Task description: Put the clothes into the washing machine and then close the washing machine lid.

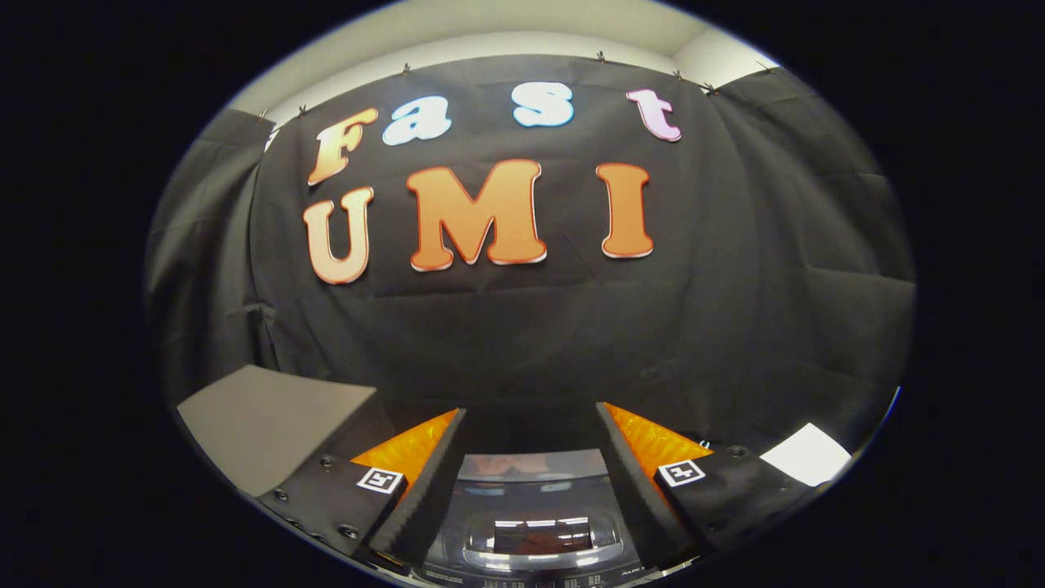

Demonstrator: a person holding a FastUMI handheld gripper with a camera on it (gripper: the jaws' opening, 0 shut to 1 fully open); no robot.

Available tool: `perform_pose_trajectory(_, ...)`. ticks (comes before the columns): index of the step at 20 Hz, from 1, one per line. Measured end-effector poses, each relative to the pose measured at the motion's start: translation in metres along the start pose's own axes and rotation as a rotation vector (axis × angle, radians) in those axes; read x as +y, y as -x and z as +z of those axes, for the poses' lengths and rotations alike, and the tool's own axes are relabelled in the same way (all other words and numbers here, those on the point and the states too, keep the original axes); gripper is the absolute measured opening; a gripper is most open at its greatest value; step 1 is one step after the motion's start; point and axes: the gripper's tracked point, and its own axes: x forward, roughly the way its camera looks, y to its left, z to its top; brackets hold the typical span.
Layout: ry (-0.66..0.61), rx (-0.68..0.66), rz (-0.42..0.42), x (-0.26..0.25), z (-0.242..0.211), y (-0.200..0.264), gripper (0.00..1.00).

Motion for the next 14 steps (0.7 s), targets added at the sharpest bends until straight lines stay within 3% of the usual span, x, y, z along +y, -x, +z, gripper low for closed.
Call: perform_pose_trajectory(14,-0.003,-0.176,0.054,0.014,0.132,0.085,0.97)
